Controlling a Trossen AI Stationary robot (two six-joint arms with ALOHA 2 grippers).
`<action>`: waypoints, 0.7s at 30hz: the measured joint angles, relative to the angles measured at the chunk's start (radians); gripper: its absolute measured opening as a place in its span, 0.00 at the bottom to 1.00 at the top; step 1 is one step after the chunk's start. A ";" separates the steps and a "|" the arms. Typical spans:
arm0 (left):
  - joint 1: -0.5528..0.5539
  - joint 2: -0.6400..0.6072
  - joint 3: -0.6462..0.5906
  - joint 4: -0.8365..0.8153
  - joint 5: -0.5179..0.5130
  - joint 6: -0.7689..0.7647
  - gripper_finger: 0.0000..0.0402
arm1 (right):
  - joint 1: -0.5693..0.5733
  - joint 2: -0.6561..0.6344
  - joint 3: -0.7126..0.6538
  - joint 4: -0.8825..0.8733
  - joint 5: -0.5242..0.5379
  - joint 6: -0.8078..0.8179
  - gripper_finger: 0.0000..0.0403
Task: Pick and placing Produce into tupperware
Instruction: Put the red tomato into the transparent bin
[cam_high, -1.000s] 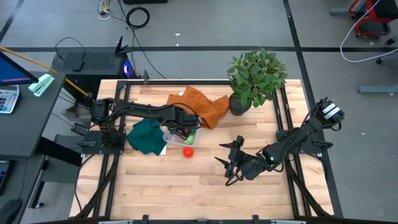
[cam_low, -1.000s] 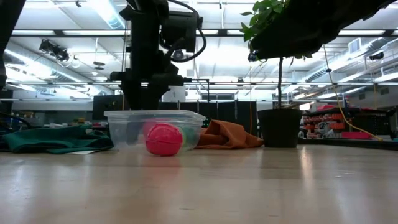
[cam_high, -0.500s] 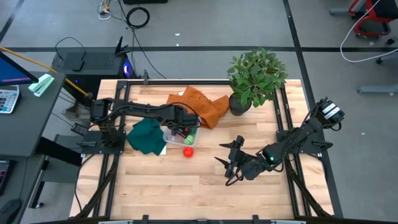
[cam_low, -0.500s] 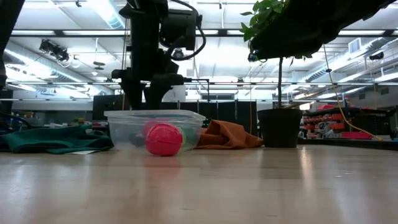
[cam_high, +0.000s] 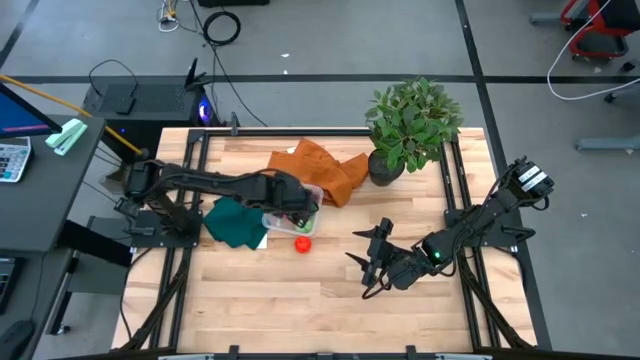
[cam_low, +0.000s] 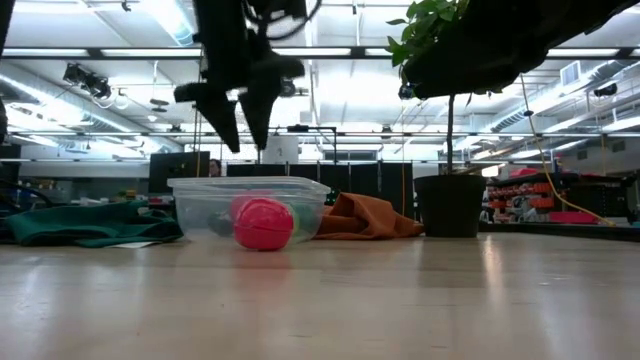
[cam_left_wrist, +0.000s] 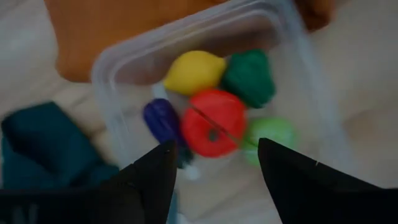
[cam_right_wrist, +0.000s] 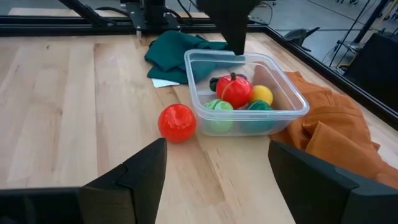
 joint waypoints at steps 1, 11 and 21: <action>-0.019 -0.005 0.000 0.015 -0.001 -0.022 0.57 | 0.000 0.000 0.000 0.000 -0.002 0.000 0.60; -0.244 0.008 0.000 0.110 -0.057 -0.223 0.50 | 0.037 0.000 0.000 -0.006 -0.045 0.029 0.60; -0.365 0.080 0.000 0.137 -0.124 -0.389 0.44 | 0.196 0.000 0.000 -0.076 0.107 0.158 0.60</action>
